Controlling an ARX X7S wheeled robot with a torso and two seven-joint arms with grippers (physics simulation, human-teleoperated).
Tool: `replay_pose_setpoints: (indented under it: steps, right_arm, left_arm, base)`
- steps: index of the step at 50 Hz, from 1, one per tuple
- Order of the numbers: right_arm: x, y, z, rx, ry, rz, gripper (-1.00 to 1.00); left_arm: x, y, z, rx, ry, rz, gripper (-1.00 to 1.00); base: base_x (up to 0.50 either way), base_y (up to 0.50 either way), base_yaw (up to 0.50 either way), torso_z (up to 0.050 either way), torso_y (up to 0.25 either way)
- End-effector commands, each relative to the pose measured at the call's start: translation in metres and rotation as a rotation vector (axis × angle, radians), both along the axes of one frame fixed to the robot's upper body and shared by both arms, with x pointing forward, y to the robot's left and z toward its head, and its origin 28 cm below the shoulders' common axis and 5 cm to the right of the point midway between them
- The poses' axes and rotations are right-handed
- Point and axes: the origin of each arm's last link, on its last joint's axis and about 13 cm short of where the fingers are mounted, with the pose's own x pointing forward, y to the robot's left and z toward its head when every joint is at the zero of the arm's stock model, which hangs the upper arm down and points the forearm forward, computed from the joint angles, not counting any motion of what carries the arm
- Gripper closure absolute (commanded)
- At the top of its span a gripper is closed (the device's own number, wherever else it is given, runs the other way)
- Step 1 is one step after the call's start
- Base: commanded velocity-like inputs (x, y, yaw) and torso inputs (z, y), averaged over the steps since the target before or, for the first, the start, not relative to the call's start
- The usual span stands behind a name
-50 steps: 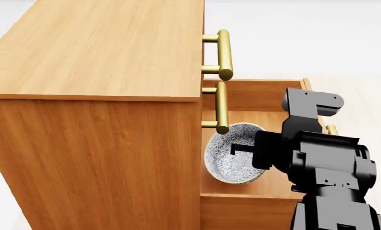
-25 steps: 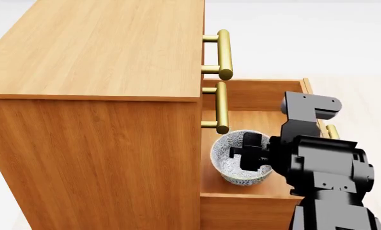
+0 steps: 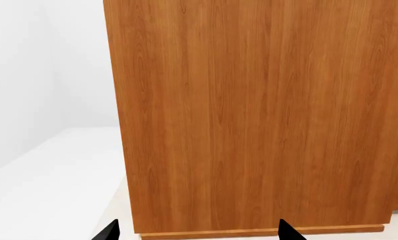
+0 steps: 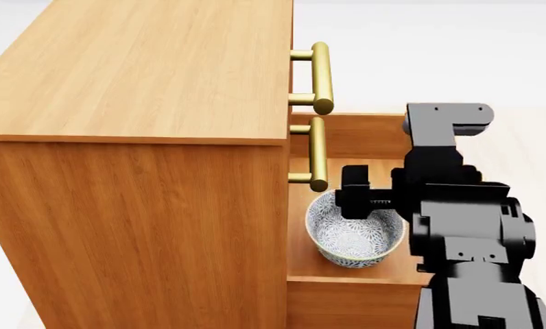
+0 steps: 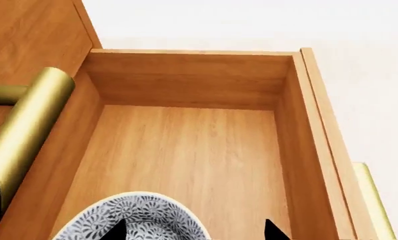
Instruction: Put the bowl in the bottom drawer of the cabinet and close it.
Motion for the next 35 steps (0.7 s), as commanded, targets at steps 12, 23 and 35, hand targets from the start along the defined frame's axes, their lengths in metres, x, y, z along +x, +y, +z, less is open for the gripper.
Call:
replay_pose_setpoints:
  steps: [12,23,35]
  right_arm:
    - [0.001,-0.014,0.036,-0.046,-0.131,-0.01,-1.0]
    - [-0.018,-0.026,0.057,-0.049,-0.204,-0.058,-1.0]
    - [-0.031,-0.055,0.05,-0.076,-0.247,-0.185,-1.0]
  left_arm:
    - [0.0,0.0,0.0,0.003,-0.001,-0.002,-1.0]
    - [0.0,0.0,0.0,0.003,-0.002,-0.004,-1.0]
    - [0.0,0.0,-0.001,0.007,-0.003,-0.002,-1.0]
  base:
    - [0.0,0.0,0.0,0.0,0.0]
    - [0.0,0.0,0.0,0.0,0.0]
    - [0.0,0.0,0.0,0.0,0.0]
